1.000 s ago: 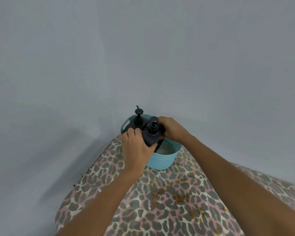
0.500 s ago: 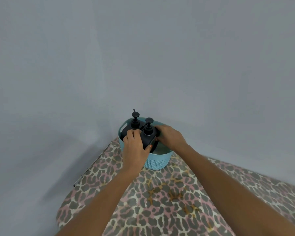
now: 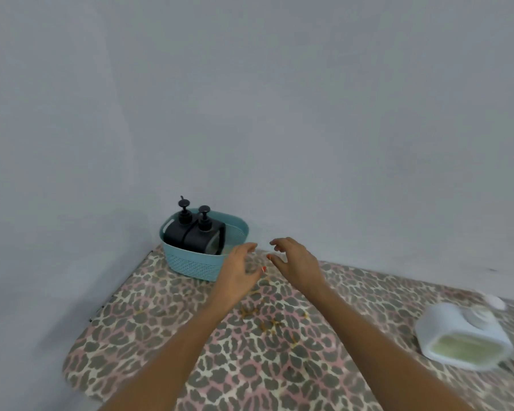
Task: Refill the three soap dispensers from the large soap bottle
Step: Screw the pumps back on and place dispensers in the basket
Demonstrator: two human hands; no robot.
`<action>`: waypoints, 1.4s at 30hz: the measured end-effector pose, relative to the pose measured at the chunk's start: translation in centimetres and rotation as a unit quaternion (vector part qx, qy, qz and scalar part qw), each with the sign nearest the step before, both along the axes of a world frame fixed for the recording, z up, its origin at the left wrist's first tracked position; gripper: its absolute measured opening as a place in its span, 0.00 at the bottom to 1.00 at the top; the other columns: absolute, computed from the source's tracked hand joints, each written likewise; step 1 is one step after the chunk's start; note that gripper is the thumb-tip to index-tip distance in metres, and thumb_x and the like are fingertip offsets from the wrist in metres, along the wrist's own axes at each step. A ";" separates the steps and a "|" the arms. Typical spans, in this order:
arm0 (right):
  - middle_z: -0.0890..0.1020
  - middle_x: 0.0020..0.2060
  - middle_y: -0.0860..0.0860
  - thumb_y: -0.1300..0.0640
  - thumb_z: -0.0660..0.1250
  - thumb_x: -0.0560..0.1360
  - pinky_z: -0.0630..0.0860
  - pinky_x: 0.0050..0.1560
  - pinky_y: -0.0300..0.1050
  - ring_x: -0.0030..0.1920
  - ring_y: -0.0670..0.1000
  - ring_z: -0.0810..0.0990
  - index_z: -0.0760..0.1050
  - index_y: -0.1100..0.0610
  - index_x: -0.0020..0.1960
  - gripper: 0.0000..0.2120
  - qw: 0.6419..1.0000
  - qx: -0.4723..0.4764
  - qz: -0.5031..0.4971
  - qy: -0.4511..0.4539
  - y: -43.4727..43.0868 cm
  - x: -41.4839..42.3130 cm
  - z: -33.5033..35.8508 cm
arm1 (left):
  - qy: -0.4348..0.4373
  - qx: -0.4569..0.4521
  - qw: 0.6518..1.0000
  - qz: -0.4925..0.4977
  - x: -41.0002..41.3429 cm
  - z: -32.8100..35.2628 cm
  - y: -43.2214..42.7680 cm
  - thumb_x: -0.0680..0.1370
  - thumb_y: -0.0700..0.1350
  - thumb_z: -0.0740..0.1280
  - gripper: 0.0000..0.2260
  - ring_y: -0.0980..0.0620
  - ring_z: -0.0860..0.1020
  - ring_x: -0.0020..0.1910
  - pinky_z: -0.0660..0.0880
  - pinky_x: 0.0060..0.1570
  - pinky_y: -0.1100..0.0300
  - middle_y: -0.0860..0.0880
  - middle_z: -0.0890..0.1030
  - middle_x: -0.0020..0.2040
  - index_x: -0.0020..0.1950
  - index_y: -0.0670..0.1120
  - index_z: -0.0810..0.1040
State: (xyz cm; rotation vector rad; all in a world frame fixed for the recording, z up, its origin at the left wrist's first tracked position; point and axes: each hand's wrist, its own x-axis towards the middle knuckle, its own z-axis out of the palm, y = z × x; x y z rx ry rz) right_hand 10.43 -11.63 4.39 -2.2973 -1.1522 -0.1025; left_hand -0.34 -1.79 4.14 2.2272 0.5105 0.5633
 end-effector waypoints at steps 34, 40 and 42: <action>0.75 0.57 0.56 0.59 0.75 0.66 0.64 0.54 0.39 0.58 0.55 0.73 0.72 0.62 0.61 0.26 0.952 0.146 -0.249 0.100 -33.4 6.3 -4.5 | 0.058 -0.046 0.969 -0.236 13.8 -4.2 -25.9 0.70 0.44 0.72 0.30 0.49 0.68 0.65 0.64 0.59 0.63 0.45 0.68 0.67 0.69 0.44 0.64; 0.74 0.61 0.56 0.60 0.76 0.64 0.64 0.52 0.37 0.58 0.53 0.72 0.67 0.61 0.66 0.33 0.952 0.127 -0.232 0.155 -33.0 7.9 -5.5 | 0.050 -0.066 0.966 -0.244 14.8 -5.0 -26.0 0.70 0.42 0.72 0.28 0.49 0.70 0.63 0.70 0.59 0.57 0.45 0.71 0.64 0.67 0.45 0.67; 0.74 0.60 0.56 0.61 0.76 0.65 0.64 0.52 0.37 0.57 0.53 0.72 0.67 0.61 0.67 0.33 0.950 0.127 -0.236 0.162 -32.8 8.1 -5.6 | 0.038 -0.068 0.967 -0.241 15.0 -5.2 -26.0 0.69 0.42 0.73 0.26 0.49 0.72 0.61 0.71 0.57 0.57 0.45 0.73 0.62 0.66 0.45 0.69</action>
